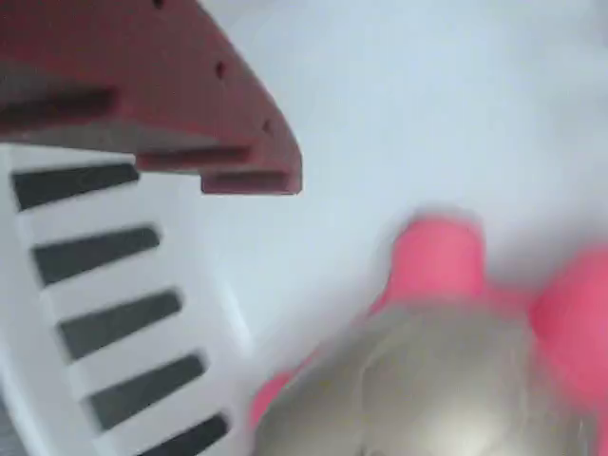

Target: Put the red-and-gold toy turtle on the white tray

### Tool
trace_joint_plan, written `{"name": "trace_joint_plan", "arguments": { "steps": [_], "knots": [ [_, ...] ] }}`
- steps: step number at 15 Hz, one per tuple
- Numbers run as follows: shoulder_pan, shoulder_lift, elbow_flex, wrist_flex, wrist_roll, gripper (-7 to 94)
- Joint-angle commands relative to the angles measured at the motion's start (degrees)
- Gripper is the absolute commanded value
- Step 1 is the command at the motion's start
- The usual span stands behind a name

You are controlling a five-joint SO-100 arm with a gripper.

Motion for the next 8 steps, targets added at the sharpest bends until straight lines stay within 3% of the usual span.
{"name": "trace_joint_plan", "arguments": {
  "steps": [1, 4, 8],
  "knots": [
    [-0.53, 11.43, -3.43, -3.08, 5.71, 0],
    [-4.31, 20.39, 5.45, -9.23, 12.66, 0],
    [-14.33, 40.08, 34.01, -28.04, 13.27, 0]
  ]
}}
